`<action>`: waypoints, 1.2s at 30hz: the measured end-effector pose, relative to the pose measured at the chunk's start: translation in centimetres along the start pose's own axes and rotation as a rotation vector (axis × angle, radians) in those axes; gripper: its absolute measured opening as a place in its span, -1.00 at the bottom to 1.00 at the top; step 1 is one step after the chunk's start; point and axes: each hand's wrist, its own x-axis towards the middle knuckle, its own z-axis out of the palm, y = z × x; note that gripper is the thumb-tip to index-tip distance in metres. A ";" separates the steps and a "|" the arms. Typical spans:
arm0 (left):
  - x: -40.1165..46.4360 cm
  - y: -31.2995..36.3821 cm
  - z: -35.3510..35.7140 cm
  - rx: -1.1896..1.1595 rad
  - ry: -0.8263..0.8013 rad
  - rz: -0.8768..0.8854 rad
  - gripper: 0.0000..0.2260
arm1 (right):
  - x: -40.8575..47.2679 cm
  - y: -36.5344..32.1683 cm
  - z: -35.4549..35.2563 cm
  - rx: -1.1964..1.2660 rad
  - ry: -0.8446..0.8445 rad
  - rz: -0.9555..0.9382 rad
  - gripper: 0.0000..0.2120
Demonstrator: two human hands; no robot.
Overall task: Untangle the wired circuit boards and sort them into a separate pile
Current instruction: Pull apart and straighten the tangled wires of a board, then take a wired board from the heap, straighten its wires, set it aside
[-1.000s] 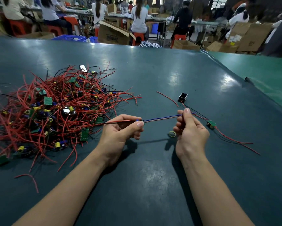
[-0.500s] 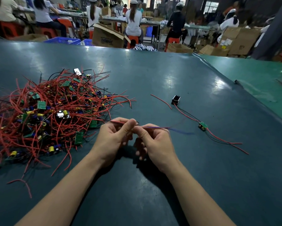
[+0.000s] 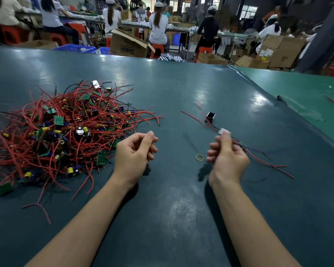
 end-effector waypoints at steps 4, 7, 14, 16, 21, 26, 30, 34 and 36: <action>0.1 0.1 -1.5 0.477 0.223 0.343 -0.79 | 1.5 -0.3 -1.1 0.212 0.185 0.145 -0.67; 0.5 0.5 -2.9 0.772 0.379 0.676 -0.83 | 1.3 0.5 -0.7 0.052 0.084 0.080 -0.68; 2.8 0.2 -6.6 1.204 0.622 0.179 -0.68 | 1.1 1.3 -0.4 -0.130 -0.049 -0.017 -0.64; 2.8 0.2 -6.7 1.230 0.610 0.119 -0.69 | 1.2 1.4 -0.4 -0.140 -0.056 -0.019 -0.64; 2.6 0.2 -7.2 1.152 0.549 0.177 -0.81 | 1.1 1.6 -0.2 -0.163 -0.080 -0.034 -0.64; 1.8 0.0 -6.2 1.208 0.489 0.103 -0.68 | 1.1 1.6 -0.3 -0.175 -0.092 -0.032 -0.64; 1.7 0.7 -6.3 1.188 0.629 0.227 -0.83 | 1.1 1.5 -0.3 -0.165 -0.096 -0.021 -0.64; 1.7 1.5 -7.1 1.033 0.741 0.526 -0.72 | 0.7 1.3 0.0 -0.172 -0.102 -0.031 -0.63; 1.7 1.6 -6.6 0.990 0.695 0.728 -0.74 | 0.3 1.1 0.1 -0.174 -0.164 -0.026 -0.65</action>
